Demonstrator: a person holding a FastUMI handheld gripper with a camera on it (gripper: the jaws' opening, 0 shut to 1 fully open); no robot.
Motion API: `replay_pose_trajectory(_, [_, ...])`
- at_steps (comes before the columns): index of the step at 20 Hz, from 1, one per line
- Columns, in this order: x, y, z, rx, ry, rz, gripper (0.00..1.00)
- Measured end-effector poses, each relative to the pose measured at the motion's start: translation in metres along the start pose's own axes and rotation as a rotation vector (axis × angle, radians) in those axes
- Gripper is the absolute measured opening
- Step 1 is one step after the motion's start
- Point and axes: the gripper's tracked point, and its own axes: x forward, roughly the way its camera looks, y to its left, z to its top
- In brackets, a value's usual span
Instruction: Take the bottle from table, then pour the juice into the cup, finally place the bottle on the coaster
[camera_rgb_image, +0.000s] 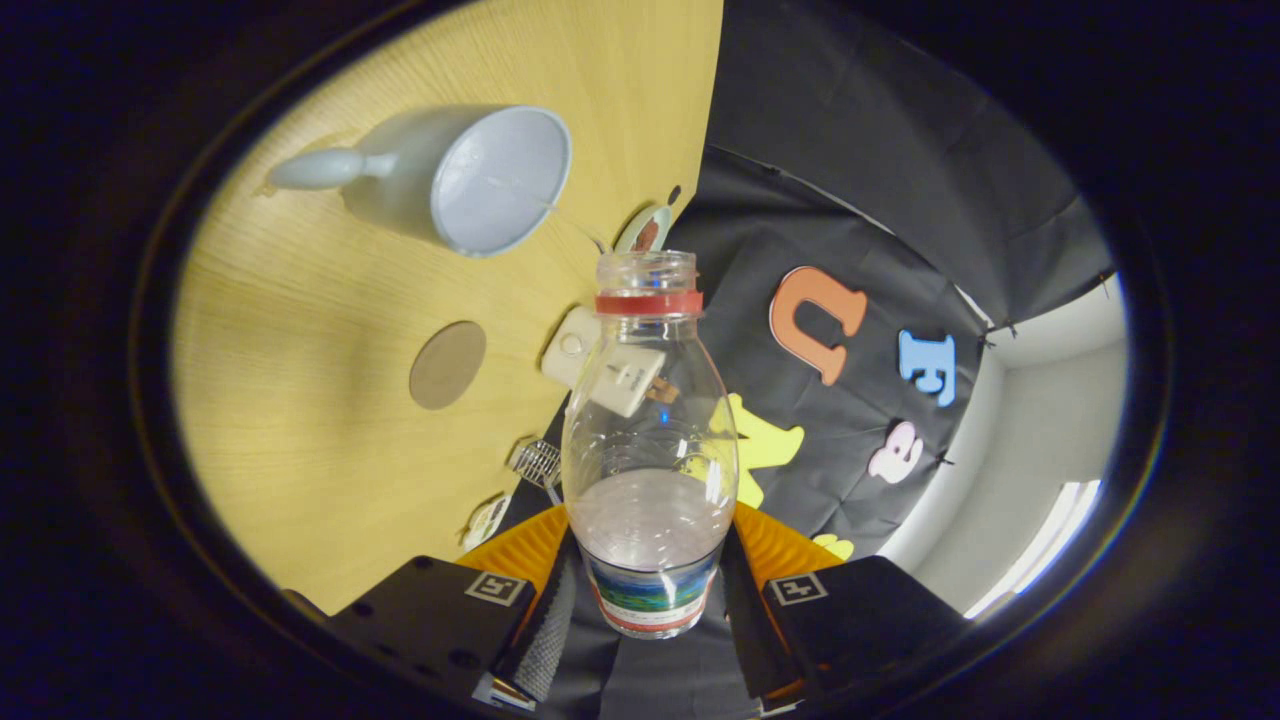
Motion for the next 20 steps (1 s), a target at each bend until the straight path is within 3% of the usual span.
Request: replay_pose_trajectory(20, [-0.0049,-0.0101,0.0044,-0.053,-0.011,-0.005,0.73])
